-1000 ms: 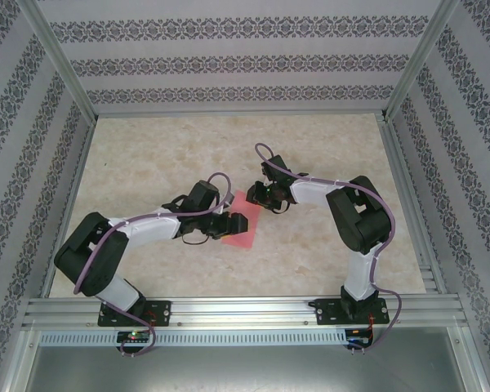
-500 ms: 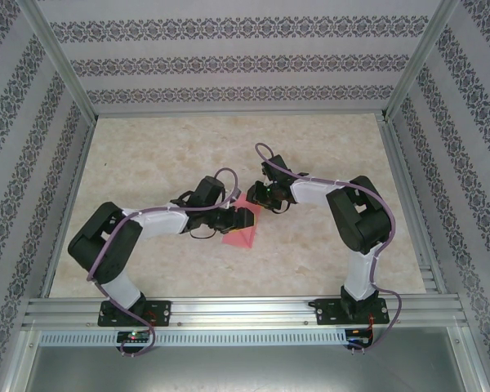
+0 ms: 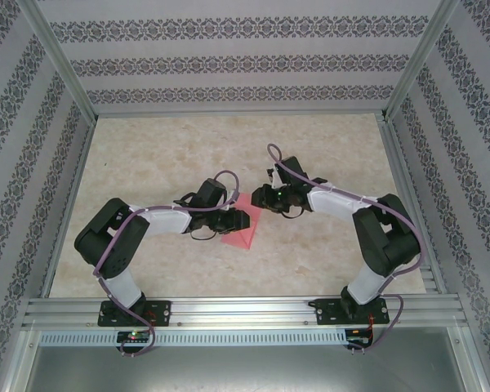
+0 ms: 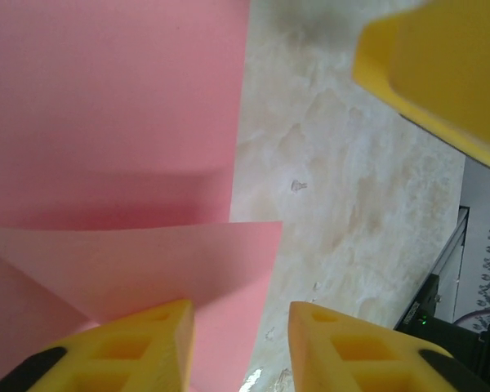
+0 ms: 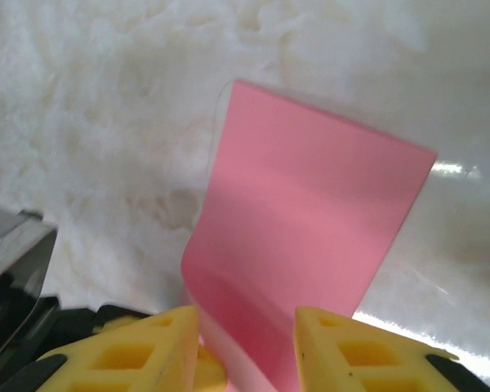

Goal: Fold a paper plane with a square sheet of paper (pick it up from the middle)

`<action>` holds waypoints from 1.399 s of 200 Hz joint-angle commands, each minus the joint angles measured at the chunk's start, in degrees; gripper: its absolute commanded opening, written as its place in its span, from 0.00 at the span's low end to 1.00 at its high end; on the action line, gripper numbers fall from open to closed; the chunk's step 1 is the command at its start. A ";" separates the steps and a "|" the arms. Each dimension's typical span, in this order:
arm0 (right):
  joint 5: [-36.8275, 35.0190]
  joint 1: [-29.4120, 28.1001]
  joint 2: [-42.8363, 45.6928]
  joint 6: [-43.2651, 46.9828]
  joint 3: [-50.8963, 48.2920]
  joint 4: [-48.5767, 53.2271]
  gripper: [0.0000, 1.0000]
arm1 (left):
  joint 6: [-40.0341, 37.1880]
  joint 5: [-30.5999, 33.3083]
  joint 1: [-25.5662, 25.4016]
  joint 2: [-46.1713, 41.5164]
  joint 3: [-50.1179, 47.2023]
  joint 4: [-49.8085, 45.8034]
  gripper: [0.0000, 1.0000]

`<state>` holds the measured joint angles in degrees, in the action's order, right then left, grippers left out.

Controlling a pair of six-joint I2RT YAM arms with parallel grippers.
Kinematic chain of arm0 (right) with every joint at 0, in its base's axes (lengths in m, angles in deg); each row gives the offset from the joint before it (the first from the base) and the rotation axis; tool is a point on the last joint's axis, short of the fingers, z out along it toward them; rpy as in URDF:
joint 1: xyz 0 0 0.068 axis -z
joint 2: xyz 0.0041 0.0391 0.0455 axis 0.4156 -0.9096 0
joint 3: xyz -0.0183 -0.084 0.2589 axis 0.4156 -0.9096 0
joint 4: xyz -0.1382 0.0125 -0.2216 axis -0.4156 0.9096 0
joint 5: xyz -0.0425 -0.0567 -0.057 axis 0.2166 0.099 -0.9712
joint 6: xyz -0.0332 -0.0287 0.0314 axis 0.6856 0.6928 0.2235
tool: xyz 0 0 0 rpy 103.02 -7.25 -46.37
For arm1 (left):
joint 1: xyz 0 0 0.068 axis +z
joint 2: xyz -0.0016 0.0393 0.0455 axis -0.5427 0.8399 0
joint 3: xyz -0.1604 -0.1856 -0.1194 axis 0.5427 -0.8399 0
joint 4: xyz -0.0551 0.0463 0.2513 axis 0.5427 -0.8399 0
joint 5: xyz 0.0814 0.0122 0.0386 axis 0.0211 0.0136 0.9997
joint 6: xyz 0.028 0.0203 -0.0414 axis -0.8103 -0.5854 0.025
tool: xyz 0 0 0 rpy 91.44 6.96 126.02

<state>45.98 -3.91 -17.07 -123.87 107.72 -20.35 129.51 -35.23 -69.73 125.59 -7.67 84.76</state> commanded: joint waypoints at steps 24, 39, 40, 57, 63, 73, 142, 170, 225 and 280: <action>4.02 -0.52 0.99 1.72 -4.22 -0.99 0.36 | -0.83 1.66 -0.05 0.14 -0.50 1.55 0.29; 5.13 -1.20 0.28 2.11 -4.55 -1.15 0.36 | -0.89 2.06 -0.10 0.04 -0.45 1.18 0.28; 5.19 -1.26 0.28 2.11 -4.52 -1.16 0.36 | -0.91 2.04 -0.07 0.02 -0.45 1.17 0.28; 6.14 -2.01 -0.31 2.34 -5.03 -2.08 0.33 | -0.95 2.27 -0.06 0.12 -0.52 1.02 0.26; 6.29 -2.16 -0.47 2.33 -5.09 -2.41 0.33 | -0.94 2.28 -0.08 0.11 -0.43 0.98 0.26; 6.13 -2.29 -0.91 2.32 -5.05 -2.53 0.32 | -0.94 2.20 -0.06 0.18 -0.37 1.02 0.26; 6.70 -2.39 -2.99 2.12 -4.88 -3.32 0.28 | -1.01 1.91 -0.06 0.23 -0.40 0.58 0.24; 7.11 -2.41 -3.11 1.74 -5.30 -4.16 0.18 | -1.10 1.27 -0.05 0.27 -0.50 0.47 0.23; 4.99 -2.47 -4.20 2.10 -5.73 -3.10 0.08 | -0.33 -0.17 -0.05 -2.13 -0.26 1.33 0.26; 4.54 -2.47 -5.57 2.16 -5.04 -3.03 0.07 | -0.49 -0.17 -0.05 -0.47 0.53 0.97 0.26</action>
<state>51.55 -6.10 -21.33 -122.60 102.67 -23.04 129.53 -34.22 -69.73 125.02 -7.73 84.65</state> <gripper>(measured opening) 0.073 0.258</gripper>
